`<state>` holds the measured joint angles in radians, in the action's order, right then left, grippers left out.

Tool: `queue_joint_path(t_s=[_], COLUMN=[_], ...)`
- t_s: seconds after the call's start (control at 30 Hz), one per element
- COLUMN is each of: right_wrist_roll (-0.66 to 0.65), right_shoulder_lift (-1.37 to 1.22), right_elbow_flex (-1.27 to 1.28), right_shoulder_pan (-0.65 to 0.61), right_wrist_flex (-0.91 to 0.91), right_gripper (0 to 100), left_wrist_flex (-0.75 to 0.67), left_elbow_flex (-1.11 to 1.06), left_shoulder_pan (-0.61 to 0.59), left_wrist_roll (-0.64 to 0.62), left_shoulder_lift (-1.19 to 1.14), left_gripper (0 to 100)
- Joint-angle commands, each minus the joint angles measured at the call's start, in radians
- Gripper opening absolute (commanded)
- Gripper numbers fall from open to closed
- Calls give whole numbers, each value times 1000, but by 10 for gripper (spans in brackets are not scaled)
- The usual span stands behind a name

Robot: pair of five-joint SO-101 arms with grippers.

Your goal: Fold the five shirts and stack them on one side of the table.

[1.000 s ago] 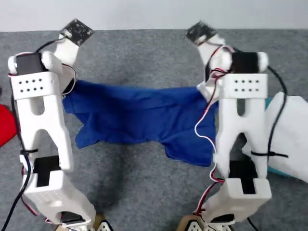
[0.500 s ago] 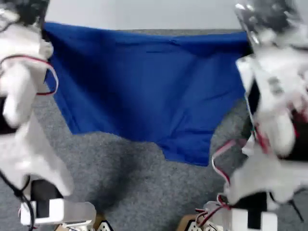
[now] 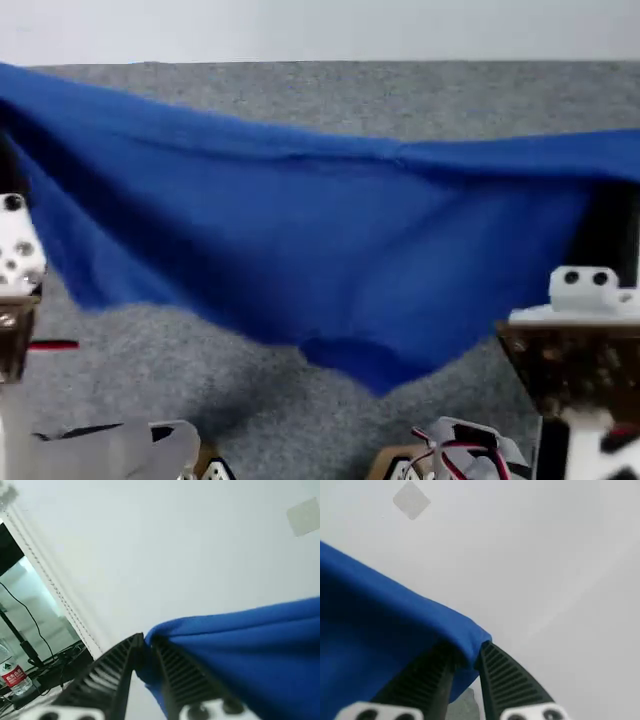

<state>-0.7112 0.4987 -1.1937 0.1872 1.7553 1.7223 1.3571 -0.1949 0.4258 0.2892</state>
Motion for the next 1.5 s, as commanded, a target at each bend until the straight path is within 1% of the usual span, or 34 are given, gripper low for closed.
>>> queue_joint_path(t_s=[0.0, 0.1, 0.23, 0.3, 0.4, 0.5, 0.67, 0.8, 0.93, 1.0, 1.07, 1.17, 1.2, 1.3, 1.37, 1.47], right_wrist_roll=[-14, -12, -17, -17, -18, -18, -18, -18, -20, -48, -68, -71, -86, -138, -155, -192], right_shoulder_lift=[-67, -157, -308, -397, -547, -717, -964, -1086, -1150, -1164, -1167, -1164, -1165, -1168, -1162, -1136], right_elbow_flex=[34, 114, 233, 295, 371, 394, 394, 394, 393, 393, 393, 384, 370, 344, 342, 324], right_shoulder_pan=[19, 7, -74, -124, -157, -174, -173, -170, -170, -171, -174, -182, -185, -197, -203, -213], right_wrist_flex=[27, -4, -41, -73, -165, -306, -575, -791, -989, -1064, -1116, -1156, -1142, -1058, -980, -782], right_gripper=[10, 10, 10, 10, 10, 10, 10, 9, 9, 9, 9, 9, 9, 9, 9, 9], left_wrist_flex=[29, 31, 26, -2, -89, -226, -482, -638, -747, -783, -813, -810, -784, -652, -537, -356], left_elbow_flex=[-21, -119, -331, -441, -573, -645, -639, -565, -410, -308, -208, -71, -42, 35, 68, 97], left_shoulder_pan=[2, -2, 2, 2, 2, 2, -3, 0, 3, 3, 3, 15, 21, 46, 54, 55], left_wrist_roll=[49, 81, 130, 150, 166, 175, 175, 175, 176, 181, 222, 305, 327, 407, 450, 476], left_shoulder_lift=[-32, -95, -230, -318, -457, -608, -825, -968, -1102, -1160, -1217, -1292, -1309, -1350, -1364, -1361], left_gripper=[5, 5, 5, 5, 5, 5, 5, 5, 5, 5, 4, 4, 4, 4, 4, 4])
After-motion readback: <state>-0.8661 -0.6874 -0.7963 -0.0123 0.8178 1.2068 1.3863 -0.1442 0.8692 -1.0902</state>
